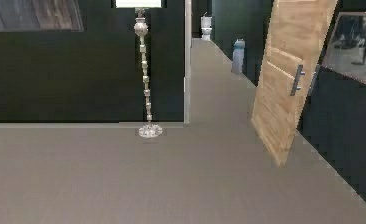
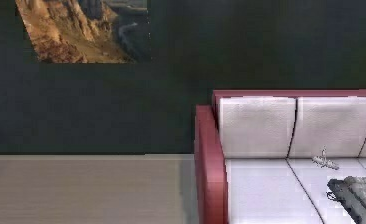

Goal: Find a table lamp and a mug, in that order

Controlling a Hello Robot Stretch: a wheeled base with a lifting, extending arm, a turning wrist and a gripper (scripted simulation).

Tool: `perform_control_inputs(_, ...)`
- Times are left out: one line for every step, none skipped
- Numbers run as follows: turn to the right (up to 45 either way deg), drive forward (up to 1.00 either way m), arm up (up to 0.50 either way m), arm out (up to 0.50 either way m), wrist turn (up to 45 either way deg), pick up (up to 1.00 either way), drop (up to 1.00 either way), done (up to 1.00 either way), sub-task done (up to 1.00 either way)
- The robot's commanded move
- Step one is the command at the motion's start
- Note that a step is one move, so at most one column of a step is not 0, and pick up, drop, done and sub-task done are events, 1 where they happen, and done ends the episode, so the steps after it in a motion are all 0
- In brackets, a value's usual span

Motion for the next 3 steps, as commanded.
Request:
perform_control_inputs(45.0, 0.00, 0.00, 0.00, 0.0, 0.00, 0.00, 0.00, 0.00)
perform_control_inputs(21.0, 0.00, 0.00, 0.00, 0.0, 0.00, 0.00, 0.00, 0.00)
perform_control_inputs(0.0, 0.25, 0.00, 0.00, 0.0, 0.00, 0.00, 0.00, 0.00)
